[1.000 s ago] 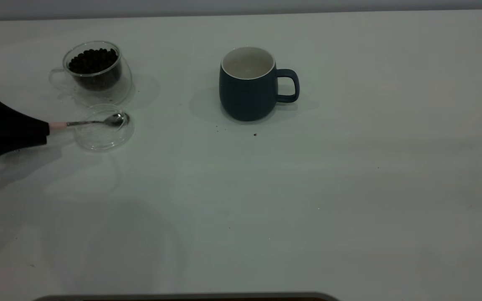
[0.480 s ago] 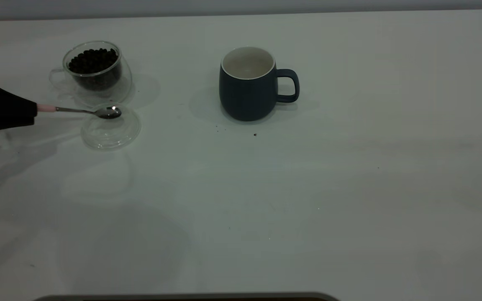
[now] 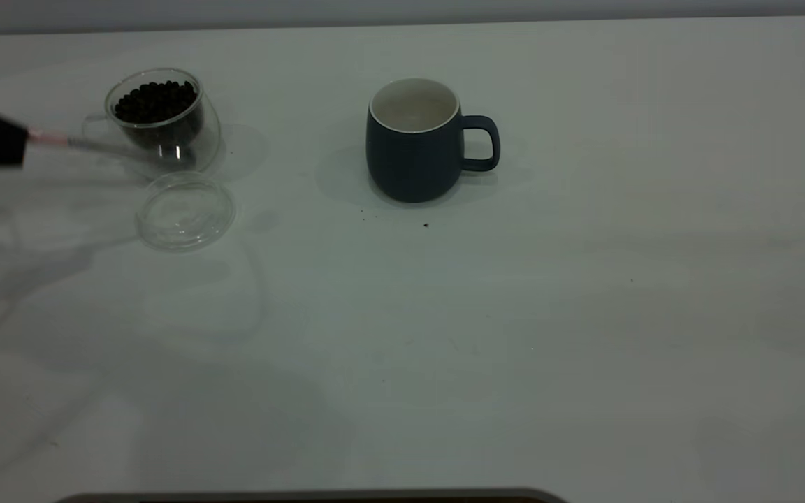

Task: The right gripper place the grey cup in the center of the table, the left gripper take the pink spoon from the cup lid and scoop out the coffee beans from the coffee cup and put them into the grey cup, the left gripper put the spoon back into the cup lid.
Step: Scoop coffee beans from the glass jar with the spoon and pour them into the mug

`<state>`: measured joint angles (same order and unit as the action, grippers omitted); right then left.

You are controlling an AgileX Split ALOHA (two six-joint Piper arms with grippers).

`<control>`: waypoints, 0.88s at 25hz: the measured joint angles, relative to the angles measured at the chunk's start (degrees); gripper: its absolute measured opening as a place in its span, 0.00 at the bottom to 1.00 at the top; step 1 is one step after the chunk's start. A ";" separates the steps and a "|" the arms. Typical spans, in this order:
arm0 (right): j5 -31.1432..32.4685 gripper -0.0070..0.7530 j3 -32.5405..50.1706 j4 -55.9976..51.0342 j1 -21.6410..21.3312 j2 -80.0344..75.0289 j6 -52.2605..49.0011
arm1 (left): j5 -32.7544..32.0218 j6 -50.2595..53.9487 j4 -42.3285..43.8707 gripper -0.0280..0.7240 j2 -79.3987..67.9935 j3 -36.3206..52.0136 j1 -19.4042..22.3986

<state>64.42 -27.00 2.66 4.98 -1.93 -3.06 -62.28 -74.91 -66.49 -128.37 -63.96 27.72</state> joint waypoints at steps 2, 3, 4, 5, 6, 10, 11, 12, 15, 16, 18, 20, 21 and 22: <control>0.00 0.76 0.00 0.00 0.00 0.00 0.00 | -2.49 0.76 0.00 0.20 0.07 -3.60 0.00; 0.00 0.76 0.00 0.00 0.00 0.00 0.00 | -2.77 1.60 0.00 0.20 0.07 -5.71 0.00; 0.00 0.76 0.00 0.00 0.00 0.00 0.00 | -2.94 2.42 -0.06 0.20 0.07 -7.80 0.00; 0.00 0.76 0.00 0.00 0.00 0.00 0.00 | -3.03 3.55 -0.20 0.20 0.07 -9.50 0.00; 0.00 0.76 0.00 0.00 0.00 0.00 0.00 | -3.27 4.56 -0.23 0.20 0.07 -11.45 0.00; 0.00 0.76 0.00 0.00 0.00 0.00 0.00 | -3.17 6.74 -0.23 0.20 0.07 -16.67 0.00; 0.00 0.76 0.00 0.00 0.00 0.00 0.00 | -2.45 6.94 -0.23 0.20 0.12 -17.10 0.00; 0.00 0.76 0.00 0.00 0.00 0.00 0.00 | -1.23 7.06 -0.16 0.20 0.08 -17.16 0.00; 0.00 0.76 0.00 0.00 0.00 0.00 0.00 | 3.34 7.18 0.22 0.20 -0.27 -17.16 0.00; 0.00 0.76 0.00 0.00 0.00 0.00 0.00 | 4.41 7.18 0.22 0.20 -0.67 -17.16 0.00; 0.00 0.76 0.00 0.00 0.00 0.00 0.00 | 5.32 7.18 0.22 0.20 -2.19 -17.16 0.00; 0.00 0.76 0.00 0.00 0.00 0.00 0.00 | 5.76 7.18 -0.02 0.20 -4.03 -17.16 0.00; 0.00 0.76 0.00 0.00 0.00 0.00 0.00 | 5.97 7.07 -0.17 0.20 -4.99 -17.16 0.00; 0.00 0.76 0.00 0.00 0.00 0.00 0.00 | 5.98 6.84 -0.51 0.20 -5.91 -17.16 0.00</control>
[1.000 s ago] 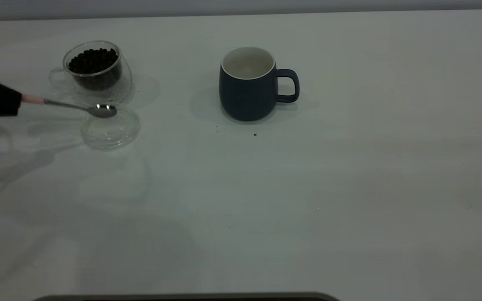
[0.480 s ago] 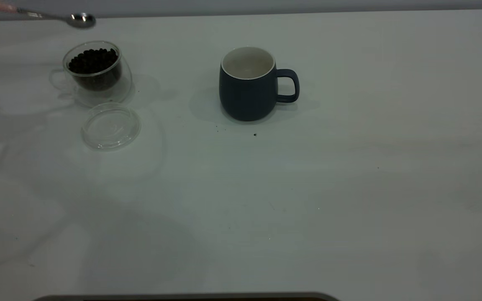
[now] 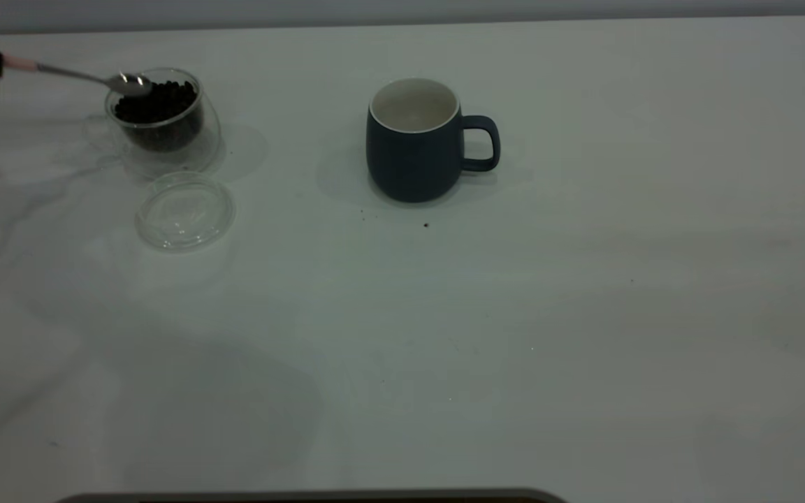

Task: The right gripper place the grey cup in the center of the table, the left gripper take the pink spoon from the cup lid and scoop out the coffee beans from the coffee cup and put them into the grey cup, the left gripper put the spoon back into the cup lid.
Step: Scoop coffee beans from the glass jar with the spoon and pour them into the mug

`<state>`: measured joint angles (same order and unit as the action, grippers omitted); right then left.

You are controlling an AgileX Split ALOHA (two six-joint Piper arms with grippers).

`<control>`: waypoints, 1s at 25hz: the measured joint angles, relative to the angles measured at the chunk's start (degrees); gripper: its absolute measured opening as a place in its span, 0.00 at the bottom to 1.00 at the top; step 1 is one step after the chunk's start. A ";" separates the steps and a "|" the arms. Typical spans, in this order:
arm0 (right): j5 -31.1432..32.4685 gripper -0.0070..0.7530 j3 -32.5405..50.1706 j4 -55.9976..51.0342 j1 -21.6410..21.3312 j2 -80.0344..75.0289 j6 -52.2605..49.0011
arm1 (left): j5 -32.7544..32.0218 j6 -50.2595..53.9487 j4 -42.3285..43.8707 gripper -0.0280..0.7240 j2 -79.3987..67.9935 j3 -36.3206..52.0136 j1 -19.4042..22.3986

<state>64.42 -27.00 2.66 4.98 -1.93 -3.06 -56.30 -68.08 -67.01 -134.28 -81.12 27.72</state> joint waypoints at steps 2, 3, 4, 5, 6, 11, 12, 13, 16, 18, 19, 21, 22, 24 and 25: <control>0.00 0.76 0.00 0.00 0.00 0.00 0.00 | 0.04 -0.38 -0.85 0.20 -1.44 0.00 0.00; 0.00 0.76 0.00 0.00 0.00 0.00 0.00 | 0.04 -0.43 -1.10 0.20 -2.11 0.00 0.00; 0.00 0.76 0.00 0.00 0.00 0.00 0.00 | 0.06 -0.43 -1.25 0.20 -2.65 0.00 0.00; 0.00 0.76 0.00 0.00 0.00 0.00 0.00 | 0.06 -0.50 -1.32 0.20 -3.16 0.00 0.00; 0.00 0.76 0.00 0.00 0.00 0.00 0.00 | 0.06 -0.61 -1.49 0.20 -3.63 0.00 0.00; 0.00 0.76 0.00 0.00 0.00 0.00 0.00 | -0.91 -0.58 -2.31 0.20 -5.02 -0.11 -0.13; 0.00 0.76 0.00 0.00 0.00 0.00 0.00 | -1.19 -0.37 -2.52 0.20 -5.22 -0.11 -0.14; 0.00 0.76 0.00 0.00 0.00 0.00 0.00 | -1.47 -0.07 -2.67 0.20 -5.54 -0.11 -0.14; 0.00 0.76 0.00 0.00 0.00 0.00 0.00 | -2.22 1.26 -3.11 0.20 -6.54 -0.17 -0.62; 0.00 0.76 0.00 0.00 0.00 0.00 0.00 | -2.66 1.77 -3.21 0.20 -7.22 -0.23 -0.82; 0.00 0.76 0.00 0.00 0.00 0.00 0.00 | -2.94 1.97 -3.37 0.20 -7.44 -0.23 -0.82; 0.00 0.76 0.00 0.00 0.00 0.00 0.00 | -3.02 2.60 -3.54 0.20 -7.54 -0.23 -0.82; 0.00 0.76 0.00 0.00 0.00 0.00 0.00 | -3.02 2.93 -3.72 0.20 -7.54 -0.23 -0.82; 0.00 0.76 0.00 0.00 0.00 0.00 0.00 | -3.02 3.51 -4.43 0.20 -7.54 -0.23 -0.82; 0.00 0.76 0.00 0.00 0.00 0.00 0.00 | -3.02 3.65 -5.01 0.20 -7.58 -0.23 -0.82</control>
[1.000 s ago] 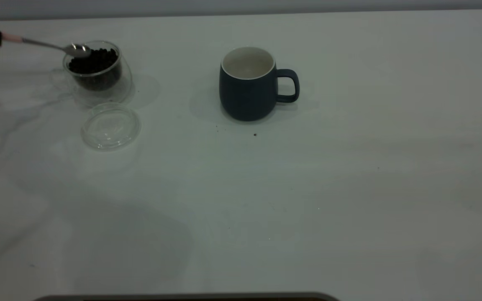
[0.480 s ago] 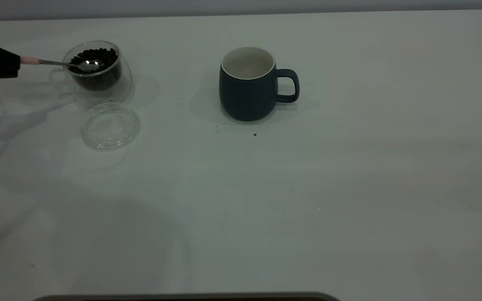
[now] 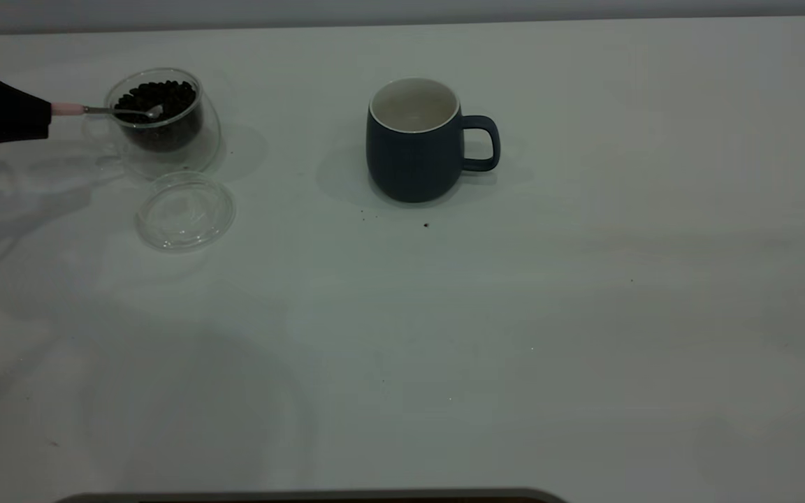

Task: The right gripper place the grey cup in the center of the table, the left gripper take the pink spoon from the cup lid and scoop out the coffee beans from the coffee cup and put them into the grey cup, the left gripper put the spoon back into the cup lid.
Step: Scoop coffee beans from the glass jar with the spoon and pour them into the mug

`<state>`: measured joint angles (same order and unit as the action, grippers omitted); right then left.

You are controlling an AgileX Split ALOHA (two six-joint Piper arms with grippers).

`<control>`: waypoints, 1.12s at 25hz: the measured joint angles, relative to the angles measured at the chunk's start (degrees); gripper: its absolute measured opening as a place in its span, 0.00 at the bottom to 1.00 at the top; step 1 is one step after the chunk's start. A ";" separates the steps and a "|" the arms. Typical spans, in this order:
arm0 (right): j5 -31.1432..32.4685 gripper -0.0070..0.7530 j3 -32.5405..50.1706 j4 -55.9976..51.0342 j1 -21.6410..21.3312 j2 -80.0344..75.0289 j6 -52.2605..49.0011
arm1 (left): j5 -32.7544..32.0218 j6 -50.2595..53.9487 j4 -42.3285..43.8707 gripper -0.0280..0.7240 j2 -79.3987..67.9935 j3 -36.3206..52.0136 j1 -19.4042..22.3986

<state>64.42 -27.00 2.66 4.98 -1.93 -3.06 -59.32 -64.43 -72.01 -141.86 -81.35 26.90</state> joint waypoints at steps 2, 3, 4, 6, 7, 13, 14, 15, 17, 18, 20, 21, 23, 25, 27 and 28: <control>0.00 0.76 0.00 0.00 0.00 0.00 0.00 | 0.00 0.28 -1.27 0.20 -0.06 0.00 0.00; 0.00 0.76 0.00 0.00 0.00 0.00 0.00 | 0.00 0.42 -1.95 0.20 -0.17 -0.05 0.00; 0.00 0.76 0.00 0.00 0.00 0.00 0.00 | 0.05 0.74 -2.46 0.20 -0.17 -0.05 0.00; 0.00 0.76 0.00 0.00 0.00 0.00 0.00 | 0.05 1.34 -2.67 0.20 -0.24 -0.05 0.00; 0.00 0.76 0.00 0.00 0.00 0.00 0.00 | 0.05 1.50 -2.67 0.20 -0.24 -0.05 0.00; 0.00 0.76 0.00 0.00 0.00 0.00 0.00 | -1.53 1.66 -2.61 0.20 -0.24 -0.05 0.27; 0.00 0.76 0.00 0.00 0.00 0.00 0.00 | -1.89 1.66 -2.61 0.20 -0.24 -0.05 0.45; 0.00 0.76 0.00 0.00 0.00 0.00 0.00 | -2.37 1.66 -2.61 0.20 -0.24 -0.05 0.78; 0.00 0.76 0.00 0.00 0.00 0.00 0.00 | -3.34 1.70 -2.56 0.20 -0.24 -0.05 1.72; 0.00 0.76 0.00 0.00 0.00 0.00 0.00 | -3.74 1.82 -2.56 0.20 -0.24 -0.05 2.39; 0.00 0.76 0.00 0.00 0.00 0.00 0.00 | -4.30 2.54 -2.14 0.20 -0.24 -0.05 3.53; 0.00 0.76 0.00 0.00 0.00 0.00 0.00 | -4.54 2.86 -1.66 0.20 -0.24 -0.05 3.81; 0.01 0.76 0.00 0.00 0.00 0.00 0.00 | -4.97 3.17 -0.56 0.20 -0.24 -0.05 4.17; 0.01 0.76 0.00 0.00 0.00 0.00 0.00 | -5.41 3.17 -0.02 0.20 -0.24 -0.05 4.17; 0.01 0.76 0.00 0.00 0.00 0.00 0.00 | -5.96 3.17 -0.02 0.20 -0.28 -0.05 4.17; 0.01 0.76 0.00 0.00 0.00 0.00 0.00 | -6.03 3.17 -0.02 0.20 -0.28 -0.05 4.17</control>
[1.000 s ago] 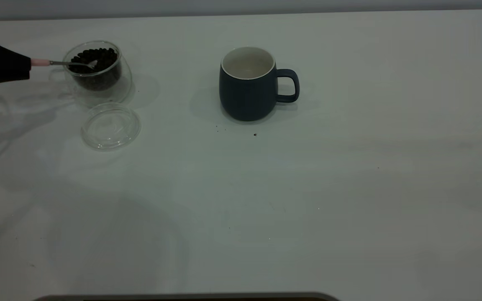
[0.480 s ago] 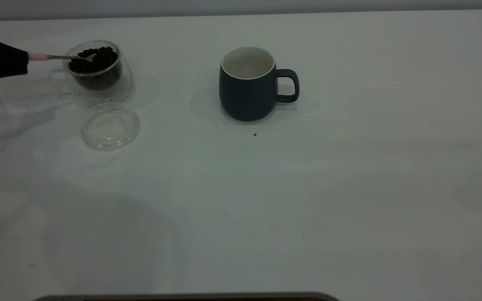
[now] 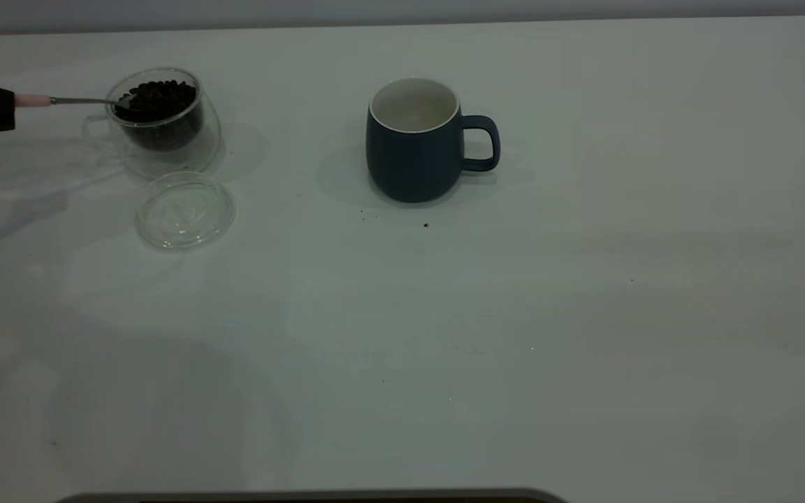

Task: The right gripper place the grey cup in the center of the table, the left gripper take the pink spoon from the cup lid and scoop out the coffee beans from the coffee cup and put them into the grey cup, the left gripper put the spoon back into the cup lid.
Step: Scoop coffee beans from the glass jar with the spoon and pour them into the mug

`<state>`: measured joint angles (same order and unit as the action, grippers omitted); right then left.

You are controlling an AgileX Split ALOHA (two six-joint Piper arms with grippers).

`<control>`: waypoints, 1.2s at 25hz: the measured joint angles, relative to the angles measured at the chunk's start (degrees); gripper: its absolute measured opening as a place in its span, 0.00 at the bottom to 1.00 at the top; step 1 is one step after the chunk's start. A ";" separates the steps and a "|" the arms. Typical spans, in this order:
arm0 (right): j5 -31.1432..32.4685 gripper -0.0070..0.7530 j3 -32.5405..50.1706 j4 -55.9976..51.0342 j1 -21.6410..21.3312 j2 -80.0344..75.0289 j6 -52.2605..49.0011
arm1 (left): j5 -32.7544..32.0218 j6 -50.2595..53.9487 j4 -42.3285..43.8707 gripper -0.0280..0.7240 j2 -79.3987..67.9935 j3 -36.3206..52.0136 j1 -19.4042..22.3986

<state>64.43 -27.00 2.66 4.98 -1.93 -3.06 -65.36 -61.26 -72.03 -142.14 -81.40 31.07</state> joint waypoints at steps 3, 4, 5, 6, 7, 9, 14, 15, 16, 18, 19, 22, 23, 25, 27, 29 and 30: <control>0.00 0.76 0.00 0.00 0.00 0.00 0.00 | -0.04 0.00 0.00 0.20 0.00 0.00 0.00; 0.00 0.76 0.00 0.00 0.00 0.00 0.00 | -0.04 0.00 0.00 0.20 0.00 0.00 0.00; 0.00 0.76 0.00 0.00 0.00 0.00 0.00 | -0.04 0.00 0.00 0.20 0.00 0.00 0.00; 0.00 0.76 0.00 0.00 0.00 0.00 0.00 | -0.04 0.00 0.00 0.20 0.00 0.00 0.00; 0.00 0.76 0.00 0.00 0.00 0.00 0.00 | -0.04 0.00 0.00 0.20 0.00 0.00 0.00; 0.00 0.76 0.00 0.00 0.00 0.00 0.00 | -0.07 0.00 0.00 0.20 0.00 0.00 0.00; 0.00 0.76 0.00 0.00 0.00 0.00 0.00 | -0.19 1.20 0.00 0.20 0.00 0.00 0.00; 0.00 0.76 0.00 0.00 0.00 0.00 0.00 | -0.19 1.45 0.00 0.20 0.00 0.00 0.00; 0.00 0.76 0.00 0.00 0.00 0.00 0.00 | -0.19 1.66 0.00 0.20 0.00 0.00 0.00; 0.00 0.76 0.00 0.00 0.00 0.00 0.00 | -0.19 2.35 0.00 0.20 0.00 0.00 0.00; 0.00 0.76 0.00 0.00 0.00 0.00 0.00 | -0.19 2.46 0.00 0.20 0.00 0.00 0.00; 0.00 0.76 0.00 0.00 0.00 0.00 0.00 | -0.19 2.89 -0.05 0.20 0.00 0.00 0.00; 0.00 0.76 0.00 0.00 0.00 0.00 0.00 | -0.19 2.96 -0.05 0.20 0.00 0.00 0.00; 0.05 0.76 0.00 0.00 0.00 0.00 0.00 | -0.19 3.01 -0.05 0.20 0.00 0.00 0.00; 0.05 0.76 0.00 0.00 0.00 0.00 0.00 | -0.19 3.07 -0.05 0.20 0.38 0.00 0.00; 0.05 0.76 0.00 0.00 0.00 0.00 0.00 | -0.21 3.10 -0.43 0.20 1.04 0.00 0.00; 0.05 0.76 0.00 0.00 0.00 0.00 0.00 | -0.21 3.10 -0.65 0.20 1.35 0.00 0.00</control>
<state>64.48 -27.00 2.66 4.98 -1.93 -3.06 -65.57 -58.15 -72.68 -140.79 -81.40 31.07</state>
